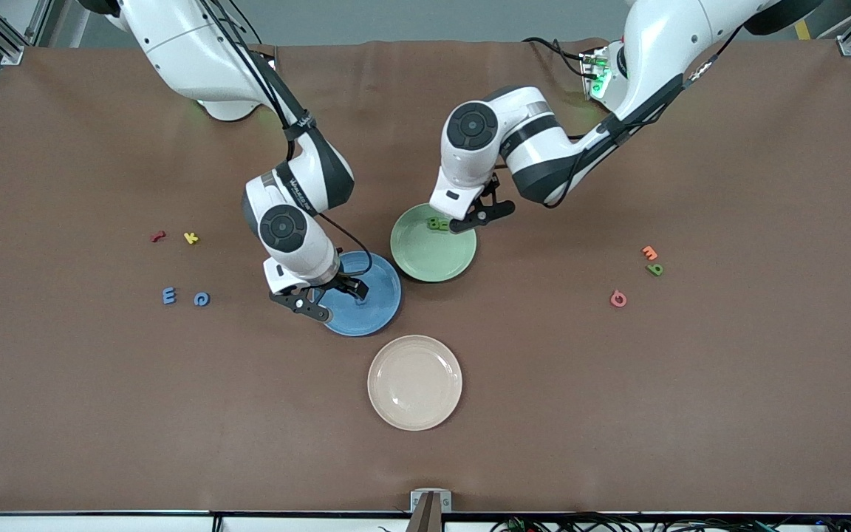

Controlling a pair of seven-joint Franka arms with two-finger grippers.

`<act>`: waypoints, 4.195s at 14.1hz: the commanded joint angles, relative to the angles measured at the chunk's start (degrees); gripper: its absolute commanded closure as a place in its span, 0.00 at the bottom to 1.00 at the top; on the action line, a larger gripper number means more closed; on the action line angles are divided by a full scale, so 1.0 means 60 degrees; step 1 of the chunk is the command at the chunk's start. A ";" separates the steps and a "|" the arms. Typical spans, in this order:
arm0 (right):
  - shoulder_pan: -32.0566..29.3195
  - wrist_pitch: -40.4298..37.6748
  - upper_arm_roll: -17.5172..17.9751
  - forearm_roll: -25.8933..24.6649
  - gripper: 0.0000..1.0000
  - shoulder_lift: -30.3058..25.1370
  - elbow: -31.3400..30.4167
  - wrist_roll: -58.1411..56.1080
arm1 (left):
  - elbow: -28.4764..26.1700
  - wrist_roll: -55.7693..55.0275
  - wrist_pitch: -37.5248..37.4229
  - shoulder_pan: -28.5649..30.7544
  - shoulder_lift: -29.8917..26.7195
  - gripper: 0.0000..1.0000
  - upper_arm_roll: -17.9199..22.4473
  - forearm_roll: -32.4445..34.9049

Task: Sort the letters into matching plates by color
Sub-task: 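Drop the N on the green plate while the right gripper reaches the blue c, then grasp the blue c with the right gripper while the left gripper returns to the letters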

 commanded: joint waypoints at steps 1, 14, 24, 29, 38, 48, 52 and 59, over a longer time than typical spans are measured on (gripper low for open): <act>-0.0753 -0.0229 0.0036 -0.0279 0.00 -0.0470 -0.0425 -0.1170 | 0.0632 -0.0234 0.0085 -0.0679 0.0296 0.82 0.0594 -0.0141; -0.4898 0.2712 0.0065 -0.1012 0.00 -0.1395 -0.3415 -0.7588 | 0.1469 -0.1450 0.1741 -0.3098 0.0882 0.82 0.2792 -0.0140; -0.4843 0.3579 0.0153 -0.0968 0.00 -0.1351 -0.4222 -0.7913 | 0.1820 -0.1450 0.2503 -0.4066 0.1219 0.79 0.3835 -0.0126; -0.4651 0.3988 0.0139 -0.0924 0.00 -0.1001 -0.4222 -0.7825 | 0.1938 -0.1436 0.2518 -0.4110 0.1220 0.03 0.3908 -0.0141; -0.4739 0.4106 0.0138 -0.0924 0.01 -0.0765 -0.4163 -0.7869 | 0.1543 -0.0954 0.2079 -0.3379 0.0533 0.01 0.3908 -0.0067; -0.4813 0.4004 0.0124 -0.0924 0.18 -0.0794 -0.4163 -0.7928 | -0.1165 0.2983 0.1712 0.1331 -0.1182 0.01 0.1584 -0.0111; -0.4827 0.3989 0.0109 -0.0924 0.35 -0.0809 -0.4163 -0.7942 | -0.2264 0.4699 0.1712 0.4176 -0.1256 0.01 -0.0001 0.0151; -0.5018 0.3623 0.0124 -0.0924 0.59 -0.0868 -0.4046 -0.8191 | -0.3437 0.6238 0.2092 0.6698 -0.1212 0.01 -0.0354 0.2011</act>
